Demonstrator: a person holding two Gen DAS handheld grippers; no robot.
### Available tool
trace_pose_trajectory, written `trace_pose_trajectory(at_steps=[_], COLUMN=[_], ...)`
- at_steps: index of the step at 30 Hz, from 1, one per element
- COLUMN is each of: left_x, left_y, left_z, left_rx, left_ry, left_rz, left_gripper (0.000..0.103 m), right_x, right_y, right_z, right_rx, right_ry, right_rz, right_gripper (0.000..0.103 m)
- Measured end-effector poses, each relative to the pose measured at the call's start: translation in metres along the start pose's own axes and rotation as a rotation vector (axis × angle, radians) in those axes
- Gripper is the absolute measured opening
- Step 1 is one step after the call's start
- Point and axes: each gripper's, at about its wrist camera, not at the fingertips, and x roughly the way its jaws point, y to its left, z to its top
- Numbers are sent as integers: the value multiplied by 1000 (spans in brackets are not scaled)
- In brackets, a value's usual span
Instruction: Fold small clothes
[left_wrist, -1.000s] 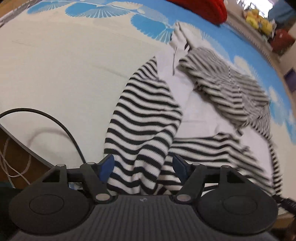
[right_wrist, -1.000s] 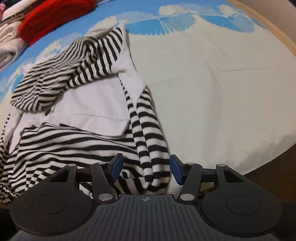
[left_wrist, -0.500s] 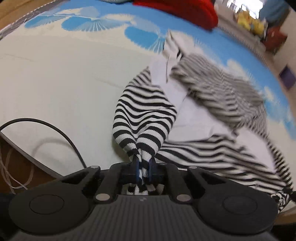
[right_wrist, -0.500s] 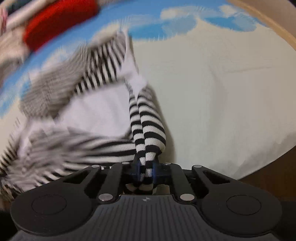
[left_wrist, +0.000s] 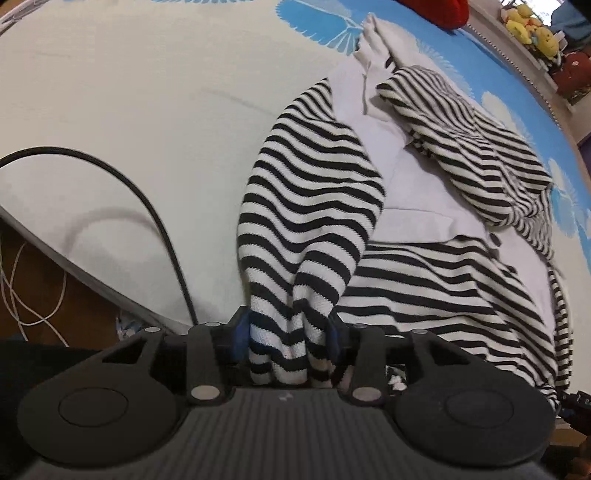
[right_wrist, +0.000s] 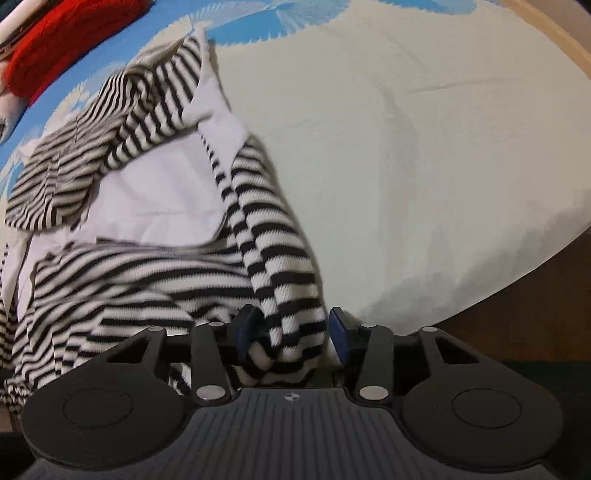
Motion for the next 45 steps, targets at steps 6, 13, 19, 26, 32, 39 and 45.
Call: trace_pose_trajectory(at_steps=[6, 13, 19, 26, 32, 39, 45], left_x=[6, 9, -3, -52, -124, -152, -74], left_y=[-4, -7, -18, -30, -28, -15, -40], left_z=[-2, -4, -8, -12, -17, -5, 98], left_rx=[14, 46, 131, 187, 169, 110, 144], left_ry=[5, 11, -56, -224, -266, -220, -124], left_rz=[24, 13, 18, -46, -186, -354, -280], left_gripper=[47, 24, 10, 9, 9, 9, 12], right_x=[2, 4, -6, -63, -132, -196, -140], right_y=[10, 18, 25, 17, -4, -35, 6], right_z=[-5, -8, -7, 4, 11, 9, 76], right_rx=[-49, -96, -118, -102, -79, -20, -66], right_ry=[20, 33, -21, -249, -337, -406, -344], right_rz=[-18, -22, 35, 155, 305, 355, 315], right_gripper=[48, 42, 14, 9, 7, 6, 7])
